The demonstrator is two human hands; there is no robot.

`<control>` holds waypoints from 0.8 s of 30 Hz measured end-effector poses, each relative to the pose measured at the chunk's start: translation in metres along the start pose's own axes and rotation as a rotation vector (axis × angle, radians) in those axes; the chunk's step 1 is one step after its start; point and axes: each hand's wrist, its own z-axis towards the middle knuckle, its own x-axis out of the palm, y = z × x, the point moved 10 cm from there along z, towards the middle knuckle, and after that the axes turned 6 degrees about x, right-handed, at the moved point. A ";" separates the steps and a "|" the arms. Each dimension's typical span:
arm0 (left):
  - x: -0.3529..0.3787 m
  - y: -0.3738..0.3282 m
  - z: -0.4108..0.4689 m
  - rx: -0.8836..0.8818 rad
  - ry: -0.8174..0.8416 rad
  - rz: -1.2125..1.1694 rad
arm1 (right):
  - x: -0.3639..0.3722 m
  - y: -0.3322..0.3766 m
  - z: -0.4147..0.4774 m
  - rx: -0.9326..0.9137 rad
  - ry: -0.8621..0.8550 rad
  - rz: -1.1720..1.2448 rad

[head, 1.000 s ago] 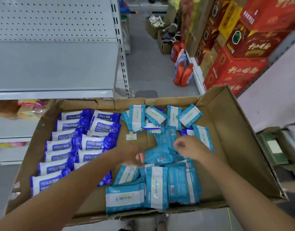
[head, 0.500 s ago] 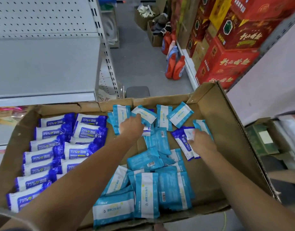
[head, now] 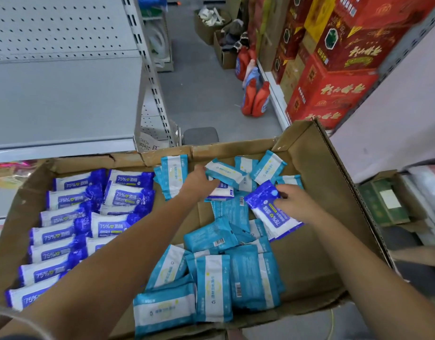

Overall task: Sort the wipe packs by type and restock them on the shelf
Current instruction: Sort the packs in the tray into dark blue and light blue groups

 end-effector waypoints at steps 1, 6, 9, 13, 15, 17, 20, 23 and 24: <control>0.000 0.000 0.001 0.005 -0.019 0.032 | 0.009 0.000 0.000 0.002 0.063 0.016; 0.008 0.004 0.003 -0.040 0.066 0.023 | 0.044 -0.017 -0.005 0.020 0.168 -0.072; 0.003 0.008 -0.002 -0.087 0.180 -0.045 | 0.043 -0.025 -0.005 0.014 0.142 -0.086; -0.012 0.010 -0.013 -0.076 0.280 -0.026 | 0.033 -0.029 -0.009 0.044 0.166 -0.011; -0.022 0.010 -0.019 -0.048 0.287 0.029 | 0.027 -0.024 -0.007 0.011 0.160 -0.085; -0.031 0.013 -0.026 -0.034 0.285 0.063 | 0.017 -0.017 -0.003 0.011 0.118 -0.127; -0.052 0.015 -0.038 0.010 0.242 0.054 | 0.003 0.004 0.002 0.050 0.083 -0.081; -0.078 0.016 -0.049 0.095 0.218 0.089 | -0.006 0.038 0.001 0.022 0.063 -0.066; -0.085 0.019 -0.054 0.109 0.232 0.104 | -0.009 0.052 0.001 -0.006 0.042 -0.066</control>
